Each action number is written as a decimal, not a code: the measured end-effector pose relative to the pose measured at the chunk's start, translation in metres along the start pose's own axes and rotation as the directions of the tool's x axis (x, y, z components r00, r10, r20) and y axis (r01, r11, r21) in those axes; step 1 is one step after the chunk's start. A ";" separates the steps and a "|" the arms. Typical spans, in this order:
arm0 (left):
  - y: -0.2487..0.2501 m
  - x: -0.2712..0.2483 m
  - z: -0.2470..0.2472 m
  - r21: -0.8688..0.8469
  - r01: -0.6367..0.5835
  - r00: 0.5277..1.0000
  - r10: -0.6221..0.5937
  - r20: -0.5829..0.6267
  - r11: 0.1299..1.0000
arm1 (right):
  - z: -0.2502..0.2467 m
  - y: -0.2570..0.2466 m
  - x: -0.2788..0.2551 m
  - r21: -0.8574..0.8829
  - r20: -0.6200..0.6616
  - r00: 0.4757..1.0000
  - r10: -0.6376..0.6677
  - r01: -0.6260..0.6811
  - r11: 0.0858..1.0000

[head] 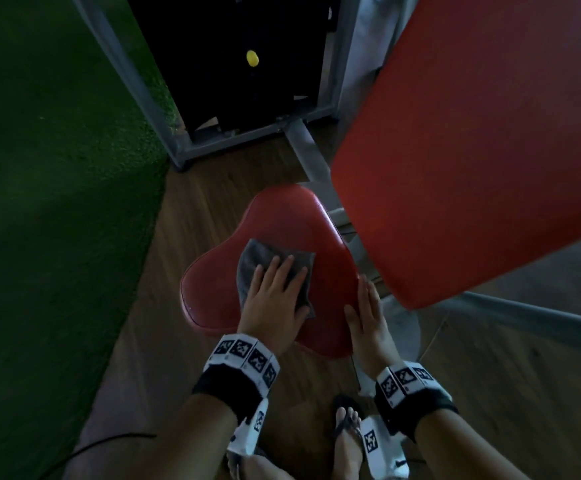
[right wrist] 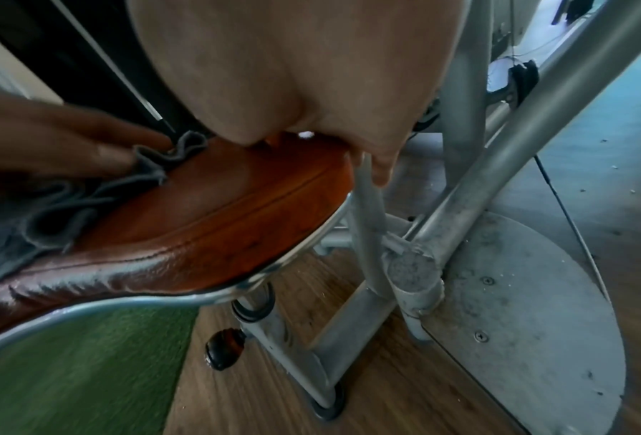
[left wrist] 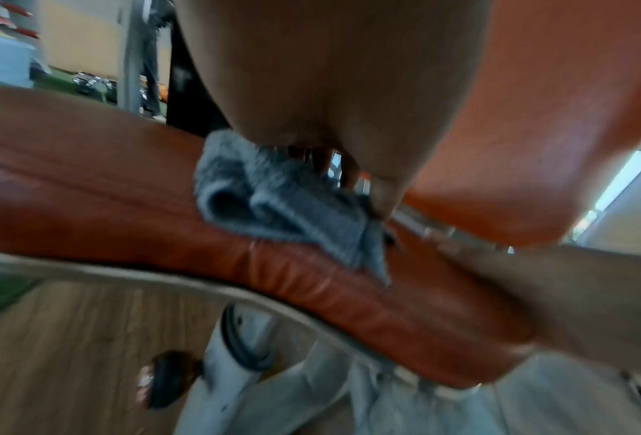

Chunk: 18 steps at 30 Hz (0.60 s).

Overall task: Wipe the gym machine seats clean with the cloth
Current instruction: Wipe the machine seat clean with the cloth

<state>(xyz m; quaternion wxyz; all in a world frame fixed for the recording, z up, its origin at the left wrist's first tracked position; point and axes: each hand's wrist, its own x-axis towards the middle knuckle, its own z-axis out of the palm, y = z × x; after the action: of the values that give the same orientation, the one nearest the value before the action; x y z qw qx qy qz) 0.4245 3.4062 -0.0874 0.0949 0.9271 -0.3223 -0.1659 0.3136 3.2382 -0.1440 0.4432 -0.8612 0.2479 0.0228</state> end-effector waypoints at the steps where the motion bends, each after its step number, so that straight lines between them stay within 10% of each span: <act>1: -0.005 0.000 0.006 0.062 -0.021 1.000 0.020 0.024 0.998 | 0.000 -0.001 0.000 0.003 0.004 1.000 0.005 -0.005 1.000; 10: -0.036 -0.002 -0.002 0.194 -0.081 0.997 0.076 0.033 0.978 | -0.009 0.003 -0.001 -0.066 0.087 0.996 0.010 -0.004 0.998; 15: -0.063 -0.010 -0.019 0.143 0.172 0.983 -0.161 -0.086 0.975 | -0.012 0.003 -0.002 -0.079 0.108 0.994 -0.011 0.019 0.997; 18: -0.086 -0.028 -0.023 -0.056 0.441 0.889 -0.445 -0.111 0.896 | -0.008 0.000 0.000 -0.014 0.097 0.995 -0.030 0.031 0.999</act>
<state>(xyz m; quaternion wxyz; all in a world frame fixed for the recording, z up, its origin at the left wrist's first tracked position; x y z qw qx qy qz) 0.4613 3.4923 -0.0835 0.0875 0.9830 -0.0937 -0.1317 0.3119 3.2321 -0.1395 0.4485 -0.8660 0.2127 0.0597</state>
